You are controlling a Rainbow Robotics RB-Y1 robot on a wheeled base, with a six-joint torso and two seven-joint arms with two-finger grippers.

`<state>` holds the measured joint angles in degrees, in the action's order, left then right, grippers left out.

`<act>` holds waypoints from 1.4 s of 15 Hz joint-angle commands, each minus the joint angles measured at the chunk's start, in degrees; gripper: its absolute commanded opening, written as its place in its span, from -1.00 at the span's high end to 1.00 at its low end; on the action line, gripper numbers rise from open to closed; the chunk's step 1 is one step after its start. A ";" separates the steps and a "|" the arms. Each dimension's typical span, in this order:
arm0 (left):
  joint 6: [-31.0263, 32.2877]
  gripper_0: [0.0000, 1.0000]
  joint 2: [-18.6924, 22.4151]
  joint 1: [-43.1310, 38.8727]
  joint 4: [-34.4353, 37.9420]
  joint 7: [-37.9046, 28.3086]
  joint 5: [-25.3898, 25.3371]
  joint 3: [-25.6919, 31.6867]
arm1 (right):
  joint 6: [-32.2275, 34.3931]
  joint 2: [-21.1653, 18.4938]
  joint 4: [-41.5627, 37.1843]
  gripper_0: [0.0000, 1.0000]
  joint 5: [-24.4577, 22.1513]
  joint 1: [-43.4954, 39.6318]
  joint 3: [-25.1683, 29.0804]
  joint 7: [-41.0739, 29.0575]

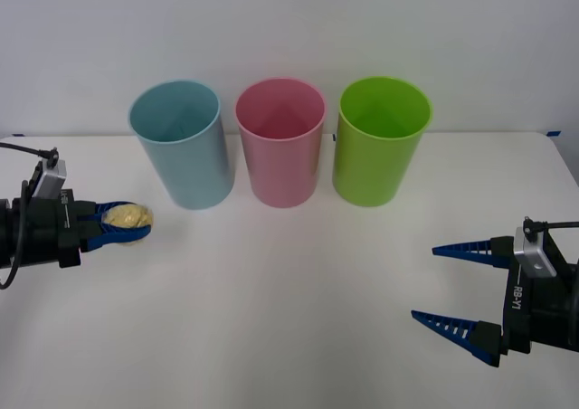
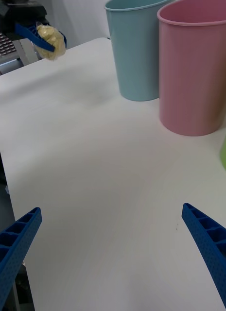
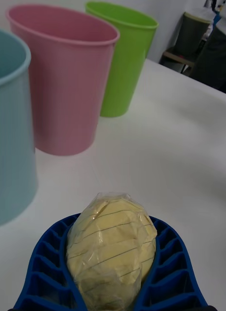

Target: Put cans in the blue bin and PET bottles in the pink bin and trash in the green bin.

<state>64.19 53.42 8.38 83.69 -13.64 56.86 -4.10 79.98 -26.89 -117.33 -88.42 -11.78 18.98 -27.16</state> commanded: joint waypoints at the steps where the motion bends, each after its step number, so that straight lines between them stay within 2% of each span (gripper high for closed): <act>1: -0.46 1.00 0.01 0.06 2.71 1.77 -7.02 -0.03 | 0.00 0.00 0.00 -1.00 0.00 0.00 0.00 0.00; 3: -0.46 1.00 0.01 0.15 4.99 4.32 -14.76 -0.03 | 0.00 0.00 0.00 -1.00 0.00 0.00 0.00 0.00; 7: -4.33 1.00 0.10 0.15 10.00 7.57 -23.20 -0.03 | 0.00 0.00 0.00 -1.00 0.00 0.00 0.00 0.00; 9: -9.78 1.00 0.98 0.06 14.39 6.96 -25.48 -0.03 | 0.00 0.00 0.00 -1.00 0.00 0.00 0.00 0.00; 12: -21.47 1.00 3.00 -0.12 21.69 2.39 -25.66 -1.52 | 0.00 0.00 0.00 -1.00 0.00 0.00 0.00 0.00; 14: -27.10 1.00 3.44 3.66 23.62 1.86 -26.27 -5.48 | 0.00 0.00 0.00 -1.00 0.00 0.00 0.00 0.00; 17: -35.44 1.00 3.62 12.45 24.68 1.07 -29.79 -13.30 | 0.00 0.00 0.00 -1.00 0.00 0.00 0.00 0.00; 21: -42.04 1.00 3.71 25.55 22.22 -0.69 -34.53 -23.93 | 0.00 0.00 0.00 -1.00 0.00 0.00 0.00 0.00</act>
<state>22.78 57.13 31.57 106.71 -13.98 23.16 -26.17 79.98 -26.89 -117.33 -88.42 -11.78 18.98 -27.16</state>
